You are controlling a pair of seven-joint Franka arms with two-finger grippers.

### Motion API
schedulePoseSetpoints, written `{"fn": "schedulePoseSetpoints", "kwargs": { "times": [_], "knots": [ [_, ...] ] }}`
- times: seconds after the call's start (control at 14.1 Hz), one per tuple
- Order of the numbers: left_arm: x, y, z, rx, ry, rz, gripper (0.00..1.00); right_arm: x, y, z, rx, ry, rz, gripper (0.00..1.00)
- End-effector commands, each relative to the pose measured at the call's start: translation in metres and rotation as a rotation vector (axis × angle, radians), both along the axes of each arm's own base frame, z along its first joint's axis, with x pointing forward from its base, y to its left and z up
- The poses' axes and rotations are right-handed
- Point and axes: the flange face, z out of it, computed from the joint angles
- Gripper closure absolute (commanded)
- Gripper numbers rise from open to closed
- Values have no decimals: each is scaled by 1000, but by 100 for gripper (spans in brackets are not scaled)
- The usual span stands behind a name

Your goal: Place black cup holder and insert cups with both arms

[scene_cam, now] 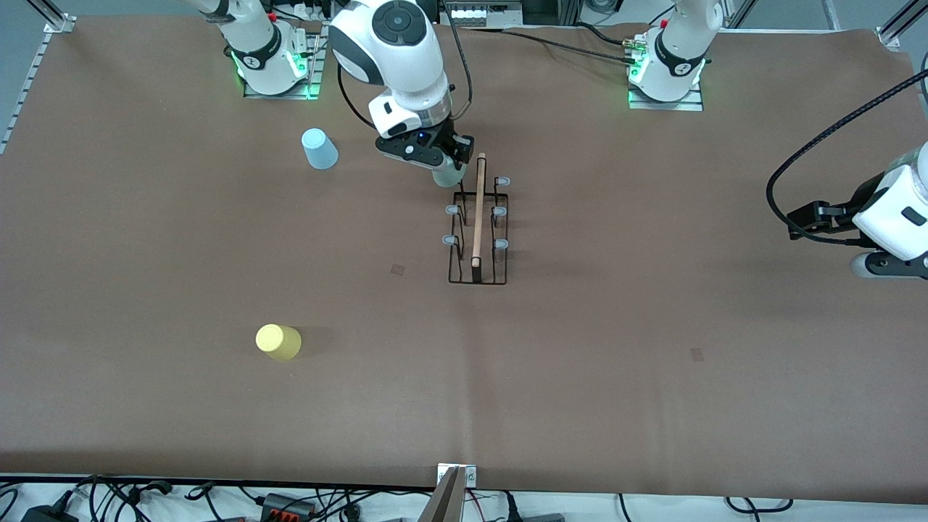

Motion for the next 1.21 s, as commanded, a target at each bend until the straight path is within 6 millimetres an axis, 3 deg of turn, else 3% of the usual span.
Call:
{"fn": "schedulePoseSetpoints", "kwargs": {
  "times": [0.0,0.28,0.36,0.43,0.57,0.78,0.93,1.07,1.14],
  "knots": [
    [-5,-5,9,-41,16,-1,0,2,10,-6,15,-11,1,100],
    [-9,-10,17,-68,-5,1,0,-3,18,-16,23,-6,17,100],
    [-14,-2,17,-80,-14,26,0,-5,21,-18,28,-5,20,100],
    [-23,1,18,-92,-40,54,0,-4,21,-24,27,3,21,89],
    [-49,3,11,-95,-75,71,0,-3,21,-27,24,8,21,4],
    [-80,0,5,-93,-139,-16,0,4,14,-21,20,-1,20,0],
    [-83,-1,6,-91,-151,-50,0,24,-6,-5,19,-37,-1,0],
    [-76,-6,7,-89,-149,-55,0,51,-45,6,-36,-33,44,0],
    [-73,-5,7,-87,-149,-55,0,74,-79,10,-72,-24,94,0]
  ]
}}
